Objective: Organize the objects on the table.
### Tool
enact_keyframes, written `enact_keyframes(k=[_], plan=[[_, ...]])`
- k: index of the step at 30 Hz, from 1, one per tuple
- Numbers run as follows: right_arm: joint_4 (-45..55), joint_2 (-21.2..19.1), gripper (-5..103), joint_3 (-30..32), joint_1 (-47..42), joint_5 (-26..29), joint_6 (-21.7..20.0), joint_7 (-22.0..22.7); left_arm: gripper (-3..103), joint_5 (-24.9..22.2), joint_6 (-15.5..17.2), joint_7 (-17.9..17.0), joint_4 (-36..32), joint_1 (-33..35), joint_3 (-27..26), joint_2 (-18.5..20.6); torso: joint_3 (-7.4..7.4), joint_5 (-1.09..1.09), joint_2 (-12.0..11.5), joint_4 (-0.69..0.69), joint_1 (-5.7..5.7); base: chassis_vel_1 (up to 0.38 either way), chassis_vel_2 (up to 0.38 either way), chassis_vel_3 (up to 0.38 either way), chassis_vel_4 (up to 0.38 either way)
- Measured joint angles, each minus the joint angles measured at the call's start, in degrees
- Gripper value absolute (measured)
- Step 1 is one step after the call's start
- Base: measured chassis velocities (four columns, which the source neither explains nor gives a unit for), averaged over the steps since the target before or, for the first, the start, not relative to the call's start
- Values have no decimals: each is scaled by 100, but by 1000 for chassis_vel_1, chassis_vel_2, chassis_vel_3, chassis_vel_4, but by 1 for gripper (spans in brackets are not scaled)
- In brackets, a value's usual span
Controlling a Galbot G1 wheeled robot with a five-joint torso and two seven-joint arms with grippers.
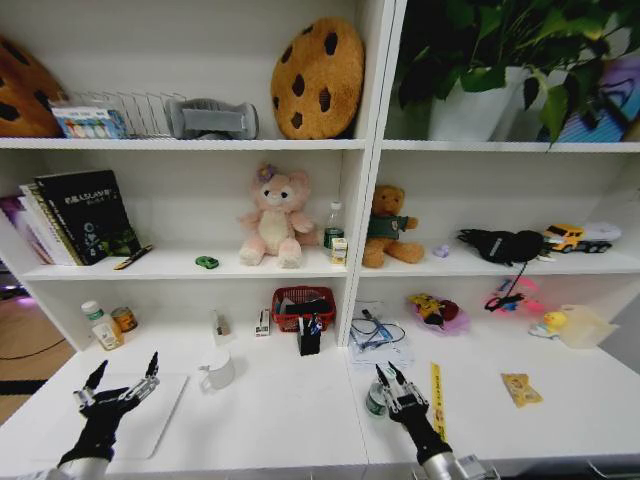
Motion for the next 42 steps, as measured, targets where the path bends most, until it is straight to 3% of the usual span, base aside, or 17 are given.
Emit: enact_keyframes(k=[11, 13, 17, 19, 20, 22, 23, 25, 27, 32, 42], plan=[[853, -2, 28, 447, -847, 146, 54, 139, 100, 0, 0, 0, 0, 0, 0, 0, 0, 0, 0, 1, 0, 0, 0, 0, 0], [1339, 283, 28, 574, -1541, -180, 155, 424, 100, 0, 0, 0, 0, 0, 0, 0, 0, -2, 0, 0, 0, 0, 0, 0, 0], [1547, 551, 28, 549, -2003, -437, 234, 721, 100, 0, 0, 0, 0, 0, 0, 0, -1, -1, 1, 0, 0, 0, 0, 0, 0], [1648, 892, 28, 452, -2870, -888, 675, 1062, 100, 0, 0, 0, 0, 0, 0, 0, -1, -2, 1, -1, 0, 0, 0, 0, 0], [1648, 892, 28, 452, -2870, -888, 675, 1062, 100, 0, 0, 0, 0, 0, 0, 0, -1, -2, 1, -1, 0, 0, 0, 0, 0], [1487, 1022, 28, 379, -3387, -1161, 1146, 1319, 100, 0, 0, 0, 0, 0, 0, 0, -1, -2, 1, 0, -1, 0, 0, 0, 0], [1487, 1022, 28, 379, -3387, -1161, 1146, 1319, 100, 0, 0, 0, 0, 0, 0, 0, -1, -2, 1, 0, -1, 0, 0, 0, 0], [1093, 1136, 28, 299, -3657, -1514, 1639, 1689, 100, 0, 0, 0, 0, 0, 0, 0, -1, -1, 1, 0, -1, 0, 0, 0, 0], [807, 1211, 28, 260, -3663, -1704, 1855, 1896, 100, 0, 0, 0, 0, 0, 0, 0, -1, 0, 0, 1, 0, 0, 0, 0, 0], [-132, 1418, 28, 186, -3370, -2042, 2195, 2365, 100, 0, 0, 0, 0, 0, 0, 0, -1, -1, 1, 0, 0, 0, 0, 0, 0], [-1873, 1448, 28, 162, -2401, -1918, 2399, 2364, 100, 0, 0, 0, 0, 0, 0, 0, 0, 0, 1, 0, -1, 0, 0, 0, 0]])
